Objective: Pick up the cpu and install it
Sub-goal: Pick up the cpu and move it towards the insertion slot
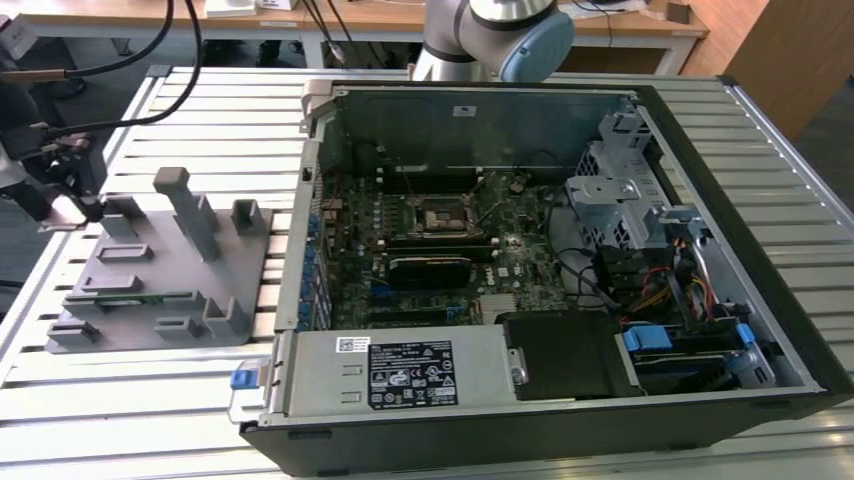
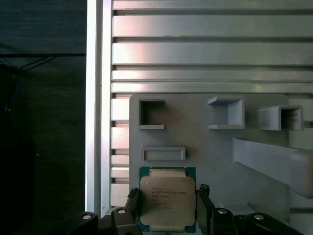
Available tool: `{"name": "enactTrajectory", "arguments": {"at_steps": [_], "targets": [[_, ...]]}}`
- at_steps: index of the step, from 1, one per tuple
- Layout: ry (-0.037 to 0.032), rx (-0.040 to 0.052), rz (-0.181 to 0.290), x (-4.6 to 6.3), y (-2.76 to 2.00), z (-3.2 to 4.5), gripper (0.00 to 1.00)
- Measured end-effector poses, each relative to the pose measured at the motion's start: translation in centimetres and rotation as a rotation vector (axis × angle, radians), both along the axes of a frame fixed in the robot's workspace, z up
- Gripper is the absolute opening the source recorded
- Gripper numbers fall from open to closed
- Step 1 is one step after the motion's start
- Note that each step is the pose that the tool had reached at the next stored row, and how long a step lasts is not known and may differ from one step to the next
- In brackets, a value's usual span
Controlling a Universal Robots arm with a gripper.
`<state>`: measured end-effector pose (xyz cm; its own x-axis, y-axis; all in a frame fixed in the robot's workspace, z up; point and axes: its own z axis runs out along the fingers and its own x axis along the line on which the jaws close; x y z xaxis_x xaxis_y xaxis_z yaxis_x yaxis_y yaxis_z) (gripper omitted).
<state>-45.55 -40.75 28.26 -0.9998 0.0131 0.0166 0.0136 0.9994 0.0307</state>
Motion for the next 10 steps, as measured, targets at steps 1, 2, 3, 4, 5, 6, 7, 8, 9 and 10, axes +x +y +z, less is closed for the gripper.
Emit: {"name": "enactTrajectory", "arguments": {"at_steps": [1, 2, 3, 4, 5, 6, 7, 8, 9, 10], "targets": [[-0.0001, 0.0000, 0.000, 0.00, 0.00, 0.07, 0.54], [-0.0002, 0.0000, 0.000, 0.00, 0.00, 0.13, 0.54], [-0.0003, 0.0000, 0.000, 0.00, 0.00, 0.18, 0.54], [-0.0005, 0.0001, 0.000, 0.00, 0.00, 0.22, 0.54], [-0.0006, 0.0001, 0.000, 0.00, 0.00, 0.27, 0.54], [-0.0006, 0.0000, 0.000, 0.00, 0.00, 0.31, 0.54], [-0.0008, 0.0000, 0.000, 0.00, 0.00, 0.35, 0.54], [-0.0009, 0.0001, 0.000, 0.00, 0.00, 0.40, 0.54], [-0.0010, 0.0001, 0.000, 0.00, 0.00, 0.43, 0.54], [-0.0011, 0.0000, 0.000, 0.00, 0.00, 0.48, 0.54]]}}
